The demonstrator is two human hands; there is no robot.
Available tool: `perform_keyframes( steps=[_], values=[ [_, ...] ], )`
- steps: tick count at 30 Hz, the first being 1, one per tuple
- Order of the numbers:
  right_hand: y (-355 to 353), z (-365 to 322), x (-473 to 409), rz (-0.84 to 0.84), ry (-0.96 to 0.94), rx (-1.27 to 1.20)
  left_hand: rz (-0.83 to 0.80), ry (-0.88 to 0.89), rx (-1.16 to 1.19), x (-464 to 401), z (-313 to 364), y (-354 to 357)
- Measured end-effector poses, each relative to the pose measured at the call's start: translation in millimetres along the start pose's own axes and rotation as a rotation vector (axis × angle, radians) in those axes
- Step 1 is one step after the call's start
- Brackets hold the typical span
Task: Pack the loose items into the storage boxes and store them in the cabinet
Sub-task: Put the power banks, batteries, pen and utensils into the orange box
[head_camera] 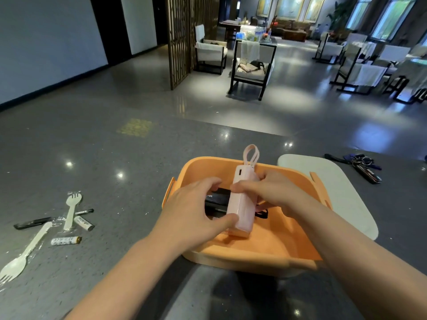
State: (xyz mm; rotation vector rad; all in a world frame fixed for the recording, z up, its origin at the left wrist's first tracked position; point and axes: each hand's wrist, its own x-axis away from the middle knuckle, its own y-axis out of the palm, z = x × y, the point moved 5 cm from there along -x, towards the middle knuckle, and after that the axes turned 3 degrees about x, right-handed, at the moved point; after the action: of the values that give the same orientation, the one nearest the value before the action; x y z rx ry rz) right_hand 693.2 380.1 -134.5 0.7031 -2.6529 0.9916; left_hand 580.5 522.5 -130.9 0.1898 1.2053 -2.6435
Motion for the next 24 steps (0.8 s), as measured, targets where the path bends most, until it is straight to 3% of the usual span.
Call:
perform_keyframes(
  steps=[4,10,12,17,21,24],
  values=[
    [-4,8,7,0.025,0.036,-0.324,-0.038,-0.087,0.187,-3,0,17],
    [-2,21,20,0.034,0.022,-0.421,-0.006,-0.032,0.271,-12,5,14],
    [-7,29,27,0.045,-0.042,-0.305,0.023,-0.064,0.367,-19,-1,6],
    [-32,18,48,0.470,-0.432,0.325,0.020,-0.091,0.435,-36,-11,-10],
    [-4,-9,49,0.336,-0.776,0.798,-0.116,-0.079,0.471,-38,-8,-1],
    [-1,-13,49,0.342,-0.814,0.703,-0.201,-0.050,0.525,-34,-4,8]
  ],
)
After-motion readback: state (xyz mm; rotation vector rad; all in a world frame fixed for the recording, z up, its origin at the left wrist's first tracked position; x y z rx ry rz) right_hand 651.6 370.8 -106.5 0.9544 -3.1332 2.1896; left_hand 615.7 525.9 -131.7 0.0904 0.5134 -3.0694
